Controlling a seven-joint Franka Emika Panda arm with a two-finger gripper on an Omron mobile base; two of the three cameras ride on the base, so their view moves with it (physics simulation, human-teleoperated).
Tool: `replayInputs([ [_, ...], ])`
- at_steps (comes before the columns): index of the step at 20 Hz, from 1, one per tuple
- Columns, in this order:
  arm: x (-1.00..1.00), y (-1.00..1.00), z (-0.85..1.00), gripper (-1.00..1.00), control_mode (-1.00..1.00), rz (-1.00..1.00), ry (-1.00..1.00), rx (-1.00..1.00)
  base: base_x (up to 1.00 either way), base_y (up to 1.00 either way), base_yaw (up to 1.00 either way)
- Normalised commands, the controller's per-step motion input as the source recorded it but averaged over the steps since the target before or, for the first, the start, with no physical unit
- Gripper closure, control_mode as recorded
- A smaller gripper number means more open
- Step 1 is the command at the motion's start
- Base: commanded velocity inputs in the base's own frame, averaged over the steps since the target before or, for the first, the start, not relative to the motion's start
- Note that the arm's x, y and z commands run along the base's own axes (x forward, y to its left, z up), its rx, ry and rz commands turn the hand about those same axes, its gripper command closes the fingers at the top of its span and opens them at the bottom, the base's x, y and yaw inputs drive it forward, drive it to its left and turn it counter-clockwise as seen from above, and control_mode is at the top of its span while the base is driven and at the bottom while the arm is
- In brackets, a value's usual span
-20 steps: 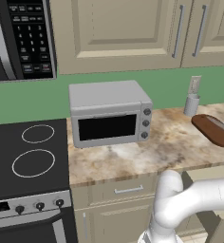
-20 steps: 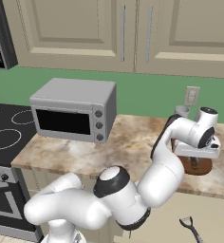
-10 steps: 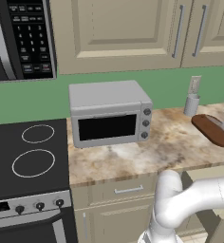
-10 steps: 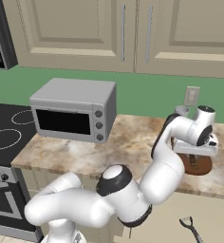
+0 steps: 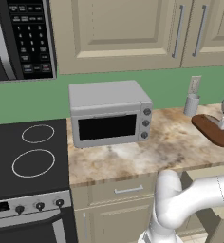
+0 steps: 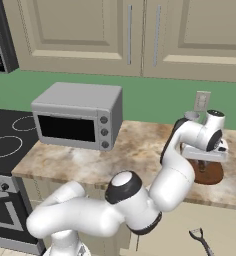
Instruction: Open the drawer on the right and place the cutting tools on the cutting board.
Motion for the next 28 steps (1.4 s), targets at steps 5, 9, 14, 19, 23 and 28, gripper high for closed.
replayInputs([
  [5,0.02,0.00,-0.15,1.00,-1.00,0.00,0.04,0.00,0.00,0.00,0.00],
  [9,0.00,0.00,-0.27,1.00,-1.00,0.00,0.04,0.00,0.00,0.00,0.00],
  [14,0.00,0.00,-0.16,1.00,-1.00,0.00,0.02,0.00,0.00,0.00,0.00],
  [19,0.06,0.00,-0.04,1.00,-1.00,0.00,0.00,0.00,0.00,0.00,0.00],
  [23,0.12,0.00,-0.04,1.00,-1.00,0.00,0.00,0.00,0.00,0.00,0.00],
  [28,0.25,0.03,-0.03,1.00,-1.00,0.00,0.00,0.00,0.00,0.00,0.00],
])
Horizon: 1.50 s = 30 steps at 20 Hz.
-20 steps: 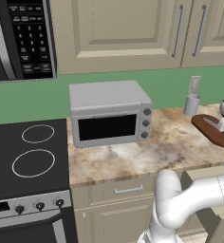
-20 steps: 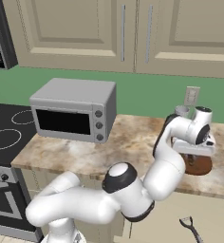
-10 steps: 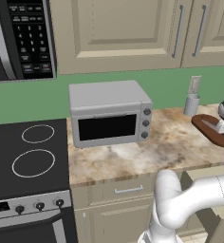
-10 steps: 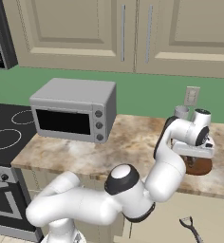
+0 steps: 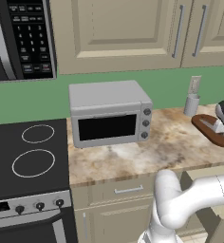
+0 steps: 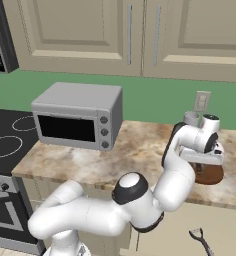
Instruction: Open the drawer on the right and place the cutting tools on the cutting board.
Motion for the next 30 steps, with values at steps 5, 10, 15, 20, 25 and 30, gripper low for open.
replayInputs([
  [5,0.00,0.00,0.00,-1.00,-1.00,0.00,0.00,0.00,0.00,0.00,0.00],
  [10,0.00,0.00,0.00,-1.00,-1.00,0.00,0.00,0.00,0.00,0.00,0.00],
  [15,0.00,0.00,0.00,-1.00,-1.00,0.00,0.00,0.00,0.00,0.00,0.00],
  [20,-0.13,0.00,0.00,-1.00,-1.00,0.00,0.00,0.00,0.00,0.00,0.00],
  [25,-0.94,0.00,0.03,-1.00,-1.00,0.00,-0.02,0.00,0.00,0.00,0.00],
  [30,-1.00,0.00,0.07,-1.00,-1.00,0.00,-0.06,0.00,0.00,0.00,0.00],
])
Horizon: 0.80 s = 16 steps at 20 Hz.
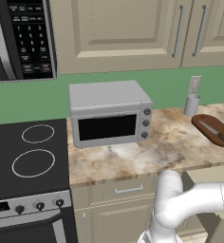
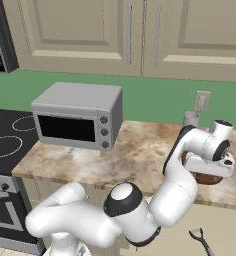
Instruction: Open the drawer on the right and place the cutting tools on the cutting board.
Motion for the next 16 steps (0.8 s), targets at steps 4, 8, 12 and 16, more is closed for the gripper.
replayInputs([
  [4,-1.00,0.00,0.06,-1.00,-1.00,0.00,-0.06,0.00,0.00,0.00,0.00],
  [8,-0.84,0.00,0.00,-1.00,-1.00,0.00,0.00,0.00,0.00,0.00,0.00],
  [12,-0.78,0.00,-0.02,-1.00,-1.00,0.00,0.00,0.00,0.00,0.00,0.00],
  [16,-0.47,0.00,-0.22,-1.00,-1.00,0.01,-0.02,0.00,0.00,0.00,0.00],
])
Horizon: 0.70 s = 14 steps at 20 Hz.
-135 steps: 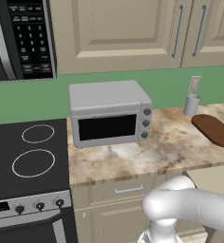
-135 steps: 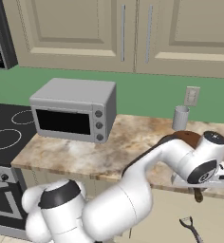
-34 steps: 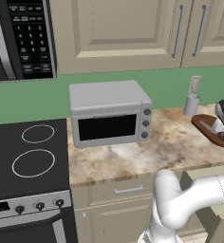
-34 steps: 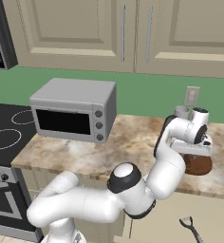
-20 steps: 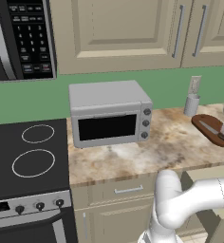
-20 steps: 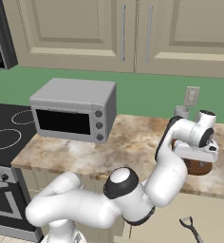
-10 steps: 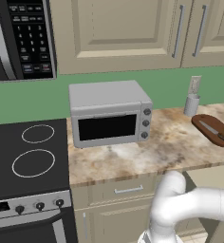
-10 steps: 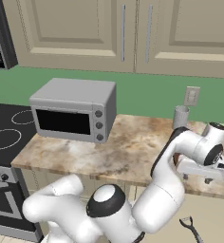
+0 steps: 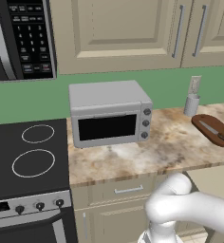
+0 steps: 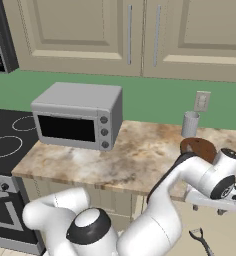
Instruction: Open the drawer on the right and place the cutting tools on the cutting board.
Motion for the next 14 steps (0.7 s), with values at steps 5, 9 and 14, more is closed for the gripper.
replayInputs([
  [5,-0.06,-0.09,-0.25,-1.00,-1.00,0.03,-0.04,0.00,0.00,0.00,0.00],
  [9,0.00,-0.29,-0.29,-1.00,-1.00,0.10,-0.04,0.00,0.00,0.00,0.00],
  [14,0.00,-0.34,-0.44,-1.00,-1.00,0.15,-0.01,0.00,0.00,0.00,0.00],
])
